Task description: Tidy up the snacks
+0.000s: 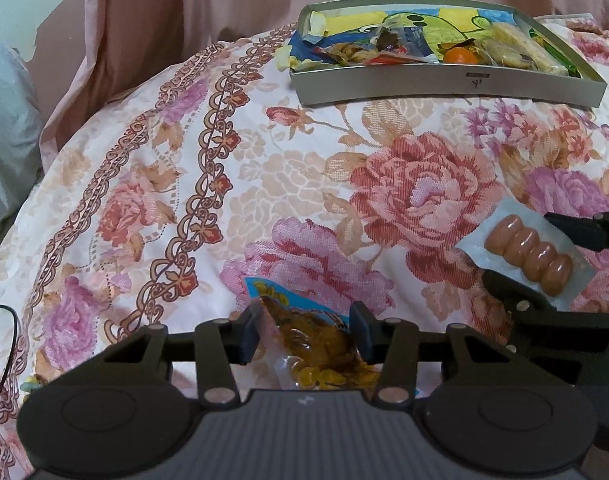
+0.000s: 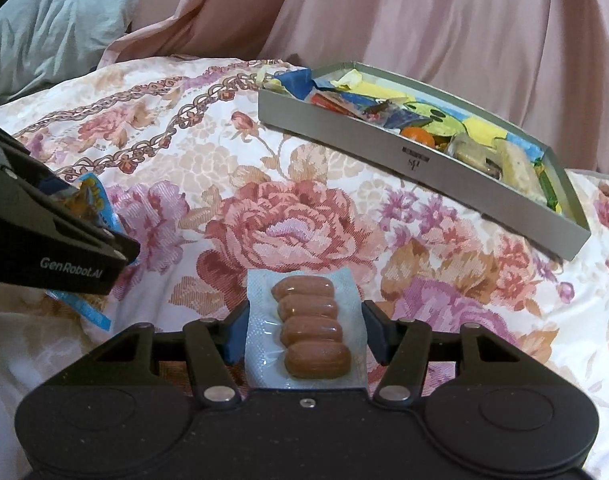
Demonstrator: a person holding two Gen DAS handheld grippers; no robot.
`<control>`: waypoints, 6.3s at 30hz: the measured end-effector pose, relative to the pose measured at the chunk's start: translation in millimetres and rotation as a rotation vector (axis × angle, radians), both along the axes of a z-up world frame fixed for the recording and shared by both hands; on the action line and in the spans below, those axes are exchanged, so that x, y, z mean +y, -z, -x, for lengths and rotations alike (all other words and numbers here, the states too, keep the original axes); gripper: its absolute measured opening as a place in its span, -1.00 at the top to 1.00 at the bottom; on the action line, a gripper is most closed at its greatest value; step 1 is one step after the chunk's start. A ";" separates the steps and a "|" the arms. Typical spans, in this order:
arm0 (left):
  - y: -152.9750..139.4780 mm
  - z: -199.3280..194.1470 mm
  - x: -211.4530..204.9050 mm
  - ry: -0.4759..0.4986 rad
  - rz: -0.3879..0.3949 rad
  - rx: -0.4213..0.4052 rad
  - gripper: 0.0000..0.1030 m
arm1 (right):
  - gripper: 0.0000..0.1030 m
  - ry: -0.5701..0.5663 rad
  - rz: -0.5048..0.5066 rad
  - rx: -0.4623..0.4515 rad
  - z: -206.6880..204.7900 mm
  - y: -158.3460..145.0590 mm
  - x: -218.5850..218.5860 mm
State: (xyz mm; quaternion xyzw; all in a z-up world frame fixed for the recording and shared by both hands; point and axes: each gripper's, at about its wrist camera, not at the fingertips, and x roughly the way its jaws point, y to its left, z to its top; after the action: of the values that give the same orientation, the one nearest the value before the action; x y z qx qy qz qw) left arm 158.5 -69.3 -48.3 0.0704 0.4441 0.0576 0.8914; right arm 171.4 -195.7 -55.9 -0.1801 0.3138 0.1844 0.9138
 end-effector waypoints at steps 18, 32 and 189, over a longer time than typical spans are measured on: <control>-11.8 20.3 11.9 0.018 0.102 -0.094 0.30 | -0.15 -0.033 0.011 -0.060 9.8 -10.3 2.5; -5.0 50.2 38.8 0.064 0.237 -0.095 0.15 | -0.15 -0.028 0.002 -0.083 11.8 -15.7 1.6; -57.8 85.6 45.6 -0.055 0.177 -0.386 -0.99 | -0.99 0.341 -0.268 -0.288 95.9 -76.0 -35.6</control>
State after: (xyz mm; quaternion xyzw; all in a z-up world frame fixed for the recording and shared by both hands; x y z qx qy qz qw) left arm 72.9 -23.7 9.6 -0.0324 0.2702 0.0550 0.9607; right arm 75.6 -231.4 20.2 -0.0263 0.1791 0.0402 0.9827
